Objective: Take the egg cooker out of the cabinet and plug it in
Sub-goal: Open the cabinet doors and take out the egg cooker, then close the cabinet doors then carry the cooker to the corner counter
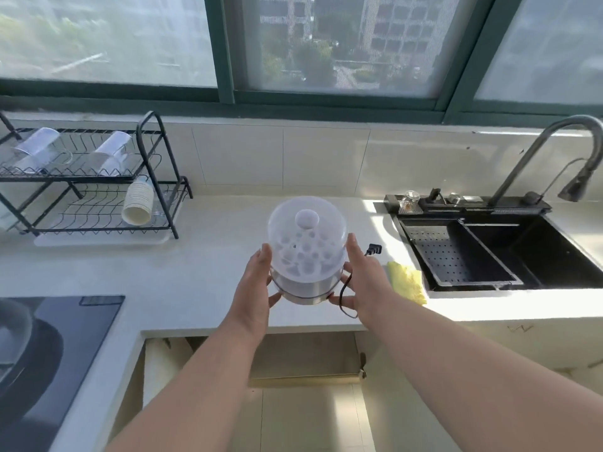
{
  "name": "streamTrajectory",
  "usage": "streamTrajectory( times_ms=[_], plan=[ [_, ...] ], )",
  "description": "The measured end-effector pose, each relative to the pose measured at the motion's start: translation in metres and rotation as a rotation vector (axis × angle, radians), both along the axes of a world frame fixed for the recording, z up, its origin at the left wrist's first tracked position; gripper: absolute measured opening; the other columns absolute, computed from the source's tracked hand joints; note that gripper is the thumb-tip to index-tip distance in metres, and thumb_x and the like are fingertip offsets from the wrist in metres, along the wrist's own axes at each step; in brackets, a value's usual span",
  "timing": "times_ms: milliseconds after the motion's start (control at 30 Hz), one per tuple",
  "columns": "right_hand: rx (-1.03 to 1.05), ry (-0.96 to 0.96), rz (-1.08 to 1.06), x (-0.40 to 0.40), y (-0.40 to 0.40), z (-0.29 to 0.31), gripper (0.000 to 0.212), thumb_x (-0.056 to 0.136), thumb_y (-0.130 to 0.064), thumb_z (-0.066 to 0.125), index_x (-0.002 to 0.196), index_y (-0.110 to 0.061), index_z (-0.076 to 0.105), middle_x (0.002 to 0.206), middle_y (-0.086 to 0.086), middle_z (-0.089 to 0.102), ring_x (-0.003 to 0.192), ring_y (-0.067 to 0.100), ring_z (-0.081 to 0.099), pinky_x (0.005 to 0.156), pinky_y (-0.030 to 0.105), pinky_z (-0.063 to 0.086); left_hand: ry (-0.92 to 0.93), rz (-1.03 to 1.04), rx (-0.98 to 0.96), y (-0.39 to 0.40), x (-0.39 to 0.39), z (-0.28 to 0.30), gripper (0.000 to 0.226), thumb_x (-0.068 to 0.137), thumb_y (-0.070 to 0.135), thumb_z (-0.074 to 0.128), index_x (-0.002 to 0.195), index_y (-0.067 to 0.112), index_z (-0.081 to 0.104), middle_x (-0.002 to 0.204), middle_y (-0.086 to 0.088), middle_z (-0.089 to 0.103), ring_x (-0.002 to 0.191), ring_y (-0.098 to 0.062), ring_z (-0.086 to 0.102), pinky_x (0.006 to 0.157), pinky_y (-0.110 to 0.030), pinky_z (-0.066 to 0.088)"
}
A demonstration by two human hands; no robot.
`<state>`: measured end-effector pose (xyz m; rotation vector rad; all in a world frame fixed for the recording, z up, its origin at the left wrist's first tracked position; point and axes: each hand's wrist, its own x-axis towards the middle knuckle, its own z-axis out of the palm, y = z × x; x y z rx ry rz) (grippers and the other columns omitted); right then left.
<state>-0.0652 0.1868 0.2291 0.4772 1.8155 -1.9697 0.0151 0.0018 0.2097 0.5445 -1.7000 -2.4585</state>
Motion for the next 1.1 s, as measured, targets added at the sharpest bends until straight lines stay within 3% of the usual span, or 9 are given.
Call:
streamTrajectory(
  times_ms=[200, 300, 467, 600, 700, 800, 867, 1000, 1100],
  plan=[
    [0.070, -0.076, 0.032, -0.049, -0.021, -0.023, 0.098, 0.073, -0.087, 0.065, 0.145, -0.022, 0.054, 0.138, 0.005, 0.066, 0.113, 0.030, 0.070, 0.077, 0.055, 0.068, -0.111, -0.060, 0.022, -0.030, -0.049, -0.026, 0.063, 0.066, 0.094, 0.066, 0.118, 0.059, 0.070, 0.143, 0.018, 0.064, 0.139, -0.021, 0.054, 0.107, -0.049, 0.050],
    [0.083, -0.114, 0.038, -0.063, -0.028, -0.042, 0.097, 0.077, -0.086, 0.064, 0.148, -0.020, 0.053, 0.141, 0.006, 0.063, 0.114, 0.033, 0.069, 0.079, 0.056, 0.067, -0.158, -0.073, 0.031, -0.037, -0.065, -0.042, 0.053, 0.068, 0.094, 0.065, 0.107, 0.060, 0.077, 0.138, 0.017, 0.067, 0.133, -0.019, 0.057, 0.100, -0.046, 0.054],
    [0.080, -0.136, 0.027, -0.087, -0.035, -0.074, 0.090, 0.076, -0.086, 0.065, 0.140, -0.022, 0.058, 0.137, 0.006, 0.065, 0.109, 0.033, 0.072, 0.079, 0.054, 0.068, -0.205, -0.058, 0.037, -0.047, -0.088, -0.064, 0.051, 0.075, 0.087, 0.067, 0.113, 0.054, 0.076, 0.124, 0.021, 0.075, 0.129, -0.017, 0.062, 0.098, -0.044, 0.055],
    [0.055, -0.161, 0.011, -0.096, -0.038, -0.101, 0.086, 0.070, -0.086, 0.067, 0.129, -0.024, 0.060, 0.133, 0.002, 0.066, 0.106, 0.027, 0.073, 0.074, 0.050, 0.069, -0.221, -0.037, 0.027, -0.050, -0.101, -0.086, 0.054, 0.081, 0.085, 0.064, 0.121, 0.051, 0.072, 0.134, 0.017, 0.070, 0.133, -0.019, 0.059, 0.099, -0.044, 0.055],
    [0.024, -0.163, 0.000, -0.100, -0.037, -0.115, 0.078, 0.068, -0.084, 0.071, 0.119, -0.025, 0.061, 0.129, 0.000, 0.068, 0.108, 0.024, 0.072, 0.070, 0.049, 0.069, -0.243, -0.026, 0.030, -0.051, -0.107, -0.102, 0.045, 0.081, 0.085, 0.064, 0.112, 0.055, 0.078, 0.130, 0.017, 0.074, 0.131, -0.020, 0.060, 0.097, -0.044, 0.056],
    [0.026, -0.161, 0.010, -0.104, -0.038, -0.127, 0.089, 0.066, -0.086, 0.070, 0.129, -0.024, 0.058, 0.133, 0.001, 0.067, 0.114, 0.025, 0.070, 0.072, 0.052, 0.068, -0.257, -0.023, 0.026, -0.053, -0.108, -0.111, 0.042, 0.078, 0.085, 0.065, 0.106, 0.058, 0.079, 0.118, 0.024, 0.077, 0.129, -0.018, 0.061, 0.090, -0.041, 0.057],
    [0.027, -0.161, 0.015, -0.106, -0.038, -0.133, 0.089, 0.067, -0.085, 0.070, 0.131, -0.024, 0.058, 0.133, 0.003, 0.067, 0.118, 0.025, 0.069, 0.074, 0.054, 0.068, -0.256, -0.011, 0.018, -0.052, -0.108, -0.113, 0.046, 0.079, 0.084, 0.065, 0.114, 0.055, 0.077, 0.123, 0.023, 0.075, 0.129, -0.017, 0.061, 0.089, -0.040, 0.057],
    [0.021, -0.147, 0.016, -0.107, -0.032, -0.133, 0.040, 0.093, -0.063, 0.065, 0.111, -0.028, 0.058, 0.125, 0.001, 0.066, 0.110, 0.020, 0.071, 0.069, 0.052, 0.068, -0.244, 0.012, 0.038, -0.049, -0.108, -0.116, 0.053, 0.084, 0.082, 0.063, 0.124, 0.048, 0.073, 0.133, 0.019, 0.071, 0.132, -0.017, 0.060, 0.093, -0.042, 0.056],
    [0.308, -0.071, 0.079, -0.108, -0.018, -0.135, 0.020, 0.106, -0.034, 0.050, 0.106, -0.016, 0.059, 0.113, 0.007, 0.063, 0.090, 0.023, 0.073, 0.066, 0.043, 0.068, -0.252, 0.065, 0.056, -0.049, -0.102, -0.117, 0.089, 0.071, 0.090, 0.063, 0.145, 0.040, 0.062, 0.154, 0.008, 0.056, 0.143, -0.027, 0.050, 0.112, -0.053, 0.048]
  ],
)
